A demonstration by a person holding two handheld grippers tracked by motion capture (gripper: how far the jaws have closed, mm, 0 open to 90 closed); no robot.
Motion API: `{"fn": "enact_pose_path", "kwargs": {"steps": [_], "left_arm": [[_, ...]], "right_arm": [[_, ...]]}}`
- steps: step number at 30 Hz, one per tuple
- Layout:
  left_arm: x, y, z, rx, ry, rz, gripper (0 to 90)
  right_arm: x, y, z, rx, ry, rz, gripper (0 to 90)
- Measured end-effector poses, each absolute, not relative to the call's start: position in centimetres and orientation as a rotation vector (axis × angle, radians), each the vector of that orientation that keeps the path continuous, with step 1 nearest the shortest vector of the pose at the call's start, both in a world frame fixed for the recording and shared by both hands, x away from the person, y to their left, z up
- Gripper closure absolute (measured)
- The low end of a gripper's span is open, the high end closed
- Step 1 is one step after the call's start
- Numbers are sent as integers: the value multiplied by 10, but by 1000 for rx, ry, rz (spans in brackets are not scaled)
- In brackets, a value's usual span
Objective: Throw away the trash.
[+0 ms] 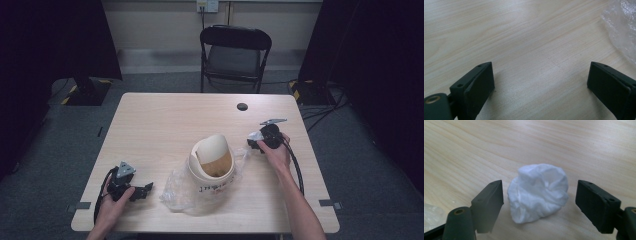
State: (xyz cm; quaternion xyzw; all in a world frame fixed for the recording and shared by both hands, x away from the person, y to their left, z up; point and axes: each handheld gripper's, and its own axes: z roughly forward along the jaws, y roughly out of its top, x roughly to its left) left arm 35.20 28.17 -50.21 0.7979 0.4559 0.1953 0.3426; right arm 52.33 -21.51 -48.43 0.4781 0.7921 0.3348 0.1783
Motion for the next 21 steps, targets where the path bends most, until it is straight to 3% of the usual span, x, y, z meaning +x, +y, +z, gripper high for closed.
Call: {"fn": "enact_pose_path", "kwargs": {"steps": [14, 18, 21], "left_arm": [[352, 282, -502, 2074, 1185, 508, 66], [352, 282, -502, 2075, 1185, 508, 66], [352, 282, -502, 2076, 1185, 507, 66]], "right_arm": [[522, -213, -492, 1316, 2242, 904, 303], [519, -211, -490, 1301, 2245, 910, 471], [518, -211, -489, 1301, 2241, 915, 550]]}}
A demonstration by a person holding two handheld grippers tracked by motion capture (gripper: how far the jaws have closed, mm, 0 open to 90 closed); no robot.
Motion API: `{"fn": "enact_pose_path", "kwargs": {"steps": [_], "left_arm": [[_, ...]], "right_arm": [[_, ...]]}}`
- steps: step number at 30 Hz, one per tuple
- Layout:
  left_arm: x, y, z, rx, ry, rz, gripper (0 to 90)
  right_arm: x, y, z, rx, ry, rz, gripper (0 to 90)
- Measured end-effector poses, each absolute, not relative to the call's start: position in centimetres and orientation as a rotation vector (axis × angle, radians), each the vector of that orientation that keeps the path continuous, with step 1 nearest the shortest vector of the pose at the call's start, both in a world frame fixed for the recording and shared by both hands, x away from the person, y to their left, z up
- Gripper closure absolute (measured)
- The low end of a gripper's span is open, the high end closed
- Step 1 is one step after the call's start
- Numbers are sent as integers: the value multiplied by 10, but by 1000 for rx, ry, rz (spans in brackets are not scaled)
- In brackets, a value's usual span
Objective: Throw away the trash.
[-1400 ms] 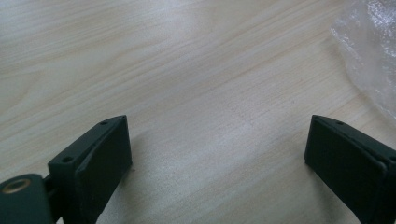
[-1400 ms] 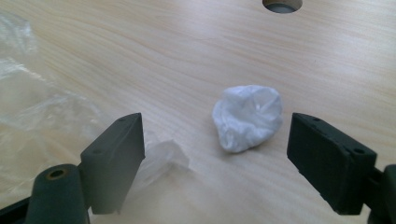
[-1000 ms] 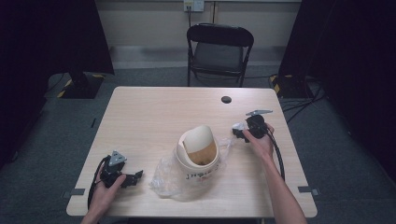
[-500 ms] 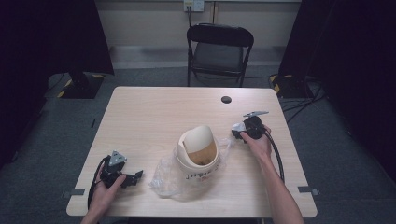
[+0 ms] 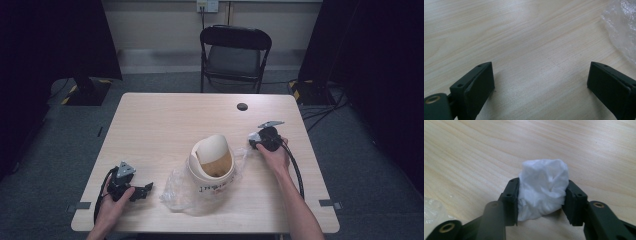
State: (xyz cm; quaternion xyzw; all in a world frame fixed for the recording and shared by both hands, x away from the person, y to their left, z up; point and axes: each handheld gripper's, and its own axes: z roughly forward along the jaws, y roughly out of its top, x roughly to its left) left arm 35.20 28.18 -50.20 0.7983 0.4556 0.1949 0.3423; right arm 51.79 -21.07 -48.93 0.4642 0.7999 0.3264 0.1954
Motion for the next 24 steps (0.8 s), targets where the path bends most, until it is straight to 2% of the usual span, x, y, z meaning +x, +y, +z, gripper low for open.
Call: {"fn": "enact_pose_path", "kwargs": {"steps": [2, 6, 24], "left_arm": [[352, 282, -502, 2074, 1185, 503, 66], [352, 282, -502, 2074, 1186, 503, 66], [352, 282, -502, 2074, 1186, 505, 66]], "right_arm": [[517, -213, -489, 1320, 2224, 941, 602], [515, -217, -483, 1336, 2194, 980, 641], [487, -237, -453, 1385, 2106, 1160, 686]]}}
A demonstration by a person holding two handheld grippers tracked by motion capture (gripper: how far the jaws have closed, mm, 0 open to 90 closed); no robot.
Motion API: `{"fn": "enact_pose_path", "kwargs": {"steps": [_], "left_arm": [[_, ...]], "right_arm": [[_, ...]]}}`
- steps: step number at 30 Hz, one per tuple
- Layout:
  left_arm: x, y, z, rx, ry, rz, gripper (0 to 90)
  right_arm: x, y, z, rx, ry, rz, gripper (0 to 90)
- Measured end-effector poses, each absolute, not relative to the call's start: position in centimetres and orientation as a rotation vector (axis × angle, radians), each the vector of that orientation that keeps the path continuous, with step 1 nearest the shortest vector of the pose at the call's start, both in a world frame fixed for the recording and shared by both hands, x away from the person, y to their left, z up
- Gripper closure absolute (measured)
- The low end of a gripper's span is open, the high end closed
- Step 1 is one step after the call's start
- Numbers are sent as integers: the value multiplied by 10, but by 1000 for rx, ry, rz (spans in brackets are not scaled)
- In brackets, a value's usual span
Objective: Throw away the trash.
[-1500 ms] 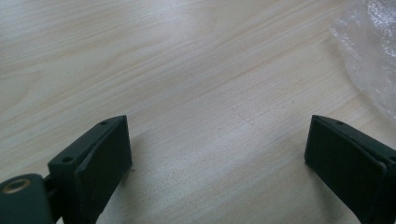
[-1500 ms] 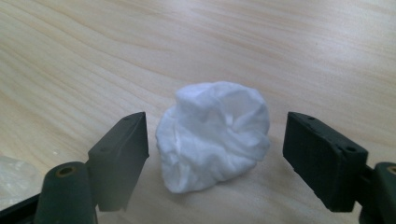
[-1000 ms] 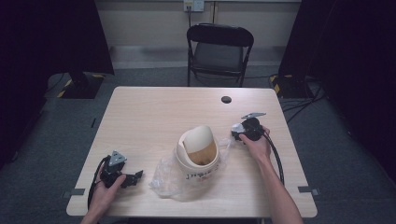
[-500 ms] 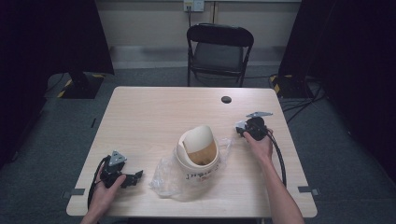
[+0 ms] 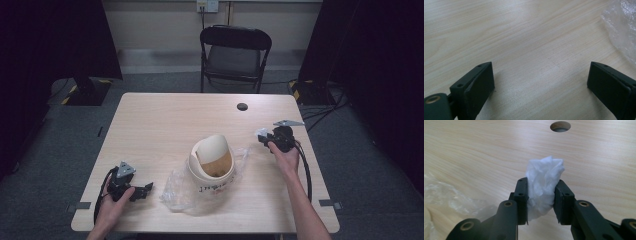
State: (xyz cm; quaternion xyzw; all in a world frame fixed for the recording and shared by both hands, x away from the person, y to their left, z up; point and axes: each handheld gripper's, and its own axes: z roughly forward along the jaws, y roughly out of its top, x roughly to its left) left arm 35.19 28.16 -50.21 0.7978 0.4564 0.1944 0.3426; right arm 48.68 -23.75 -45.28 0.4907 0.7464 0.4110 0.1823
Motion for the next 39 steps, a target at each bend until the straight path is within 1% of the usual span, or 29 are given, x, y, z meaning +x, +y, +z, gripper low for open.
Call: {"fn": "enact_pose_path", "kwargs": {"steps": [14, 39], "left_arm": [[352, 282, -502, 2074, 1186, 505, 66], [352, 282, -502, 2074, 1186, 505, 66]], "right_arm": [[450, -232, -428, 1337, 2108, 1301, 701], [385, -201, -387, 1152, 2191, 1435, 705]]}}
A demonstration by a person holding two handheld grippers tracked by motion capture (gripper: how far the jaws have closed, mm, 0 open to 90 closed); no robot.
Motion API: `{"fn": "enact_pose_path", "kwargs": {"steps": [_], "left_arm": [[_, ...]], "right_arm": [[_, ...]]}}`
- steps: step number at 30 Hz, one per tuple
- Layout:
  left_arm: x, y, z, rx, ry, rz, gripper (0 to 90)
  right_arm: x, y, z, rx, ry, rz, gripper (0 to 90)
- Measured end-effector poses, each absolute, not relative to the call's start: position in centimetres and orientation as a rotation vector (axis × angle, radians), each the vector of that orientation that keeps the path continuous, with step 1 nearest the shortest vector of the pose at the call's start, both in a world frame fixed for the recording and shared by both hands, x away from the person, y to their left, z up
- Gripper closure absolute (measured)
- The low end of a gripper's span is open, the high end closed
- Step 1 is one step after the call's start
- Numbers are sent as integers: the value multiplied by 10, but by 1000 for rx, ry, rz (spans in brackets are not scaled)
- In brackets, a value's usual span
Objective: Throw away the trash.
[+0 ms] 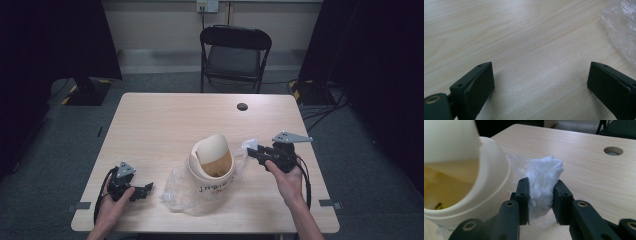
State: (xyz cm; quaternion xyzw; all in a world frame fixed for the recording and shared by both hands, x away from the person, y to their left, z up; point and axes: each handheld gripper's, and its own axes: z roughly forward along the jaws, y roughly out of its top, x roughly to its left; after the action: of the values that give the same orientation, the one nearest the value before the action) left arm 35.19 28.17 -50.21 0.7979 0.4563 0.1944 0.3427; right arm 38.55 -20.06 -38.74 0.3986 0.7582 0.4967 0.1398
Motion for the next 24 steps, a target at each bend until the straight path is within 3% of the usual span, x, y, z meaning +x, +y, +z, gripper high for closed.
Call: {"fn": "enact_pose_path", "kwargs": {"steps": [9, 24], "left_arm": [[352, 282, -502, 2074, 1187, 505, 66], [352, 282, -502, 2074, 1187, 505, 66]], "right_arm": [[362, -183, -369, 1051, 2226, 1511, 704], [344, -157, -370, 960, 2320, 1534, 703]]}}
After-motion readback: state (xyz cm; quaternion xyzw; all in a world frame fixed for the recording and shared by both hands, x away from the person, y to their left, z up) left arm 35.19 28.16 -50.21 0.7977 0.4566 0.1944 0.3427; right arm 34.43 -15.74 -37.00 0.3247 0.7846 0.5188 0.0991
